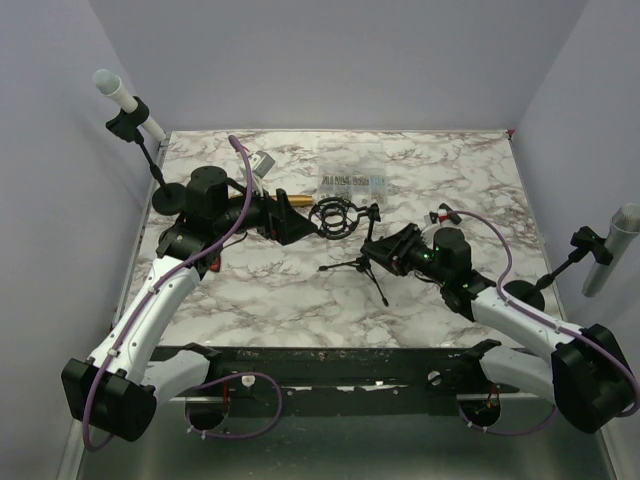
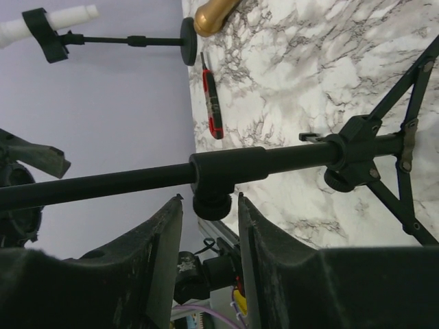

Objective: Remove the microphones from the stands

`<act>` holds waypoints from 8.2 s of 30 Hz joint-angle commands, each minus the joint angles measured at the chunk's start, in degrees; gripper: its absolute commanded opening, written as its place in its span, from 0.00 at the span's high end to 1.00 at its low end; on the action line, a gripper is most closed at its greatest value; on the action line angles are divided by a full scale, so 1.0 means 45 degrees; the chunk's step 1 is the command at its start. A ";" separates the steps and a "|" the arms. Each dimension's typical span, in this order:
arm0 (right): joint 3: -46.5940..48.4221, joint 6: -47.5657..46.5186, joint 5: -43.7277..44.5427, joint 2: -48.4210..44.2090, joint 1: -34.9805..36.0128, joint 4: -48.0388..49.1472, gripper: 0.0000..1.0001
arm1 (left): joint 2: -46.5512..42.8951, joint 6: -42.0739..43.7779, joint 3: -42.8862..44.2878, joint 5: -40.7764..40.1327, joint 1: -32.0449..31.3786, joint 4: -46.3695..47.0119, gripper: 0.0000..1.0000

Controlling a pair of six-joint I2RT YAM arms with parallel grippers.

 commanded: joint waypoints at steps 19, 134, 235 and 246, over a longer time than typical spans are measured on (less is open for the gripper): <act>0.1747 -0.1436 0.0985 0.1117 0.0011 -0.4093 0.99 | -0.0097 0.0136 -0.0150 0.0180 -0.0148 0.0287 0.02; 0.6122 -0.5647 0.4547 0.0418 0.1312 -1.0194 0.45 | -0.0156 0.0429 -0.0093 -0.0062 -0.0265 0.0013 0.02; 0.1005 -0.8370 0.1696 -0.0967 -0.1170 -0.6988 0.30 | 0.0123 0.0409 -0.0094 0.0199 -0.0575 0.0087 0.01; 0.0328 -0.9728 0.2514 0.1139 -0.0001 -0.3746 0.30 | 0.0236 0.0410 -0.0090 0.0177 -0.0632 0.0066 0.02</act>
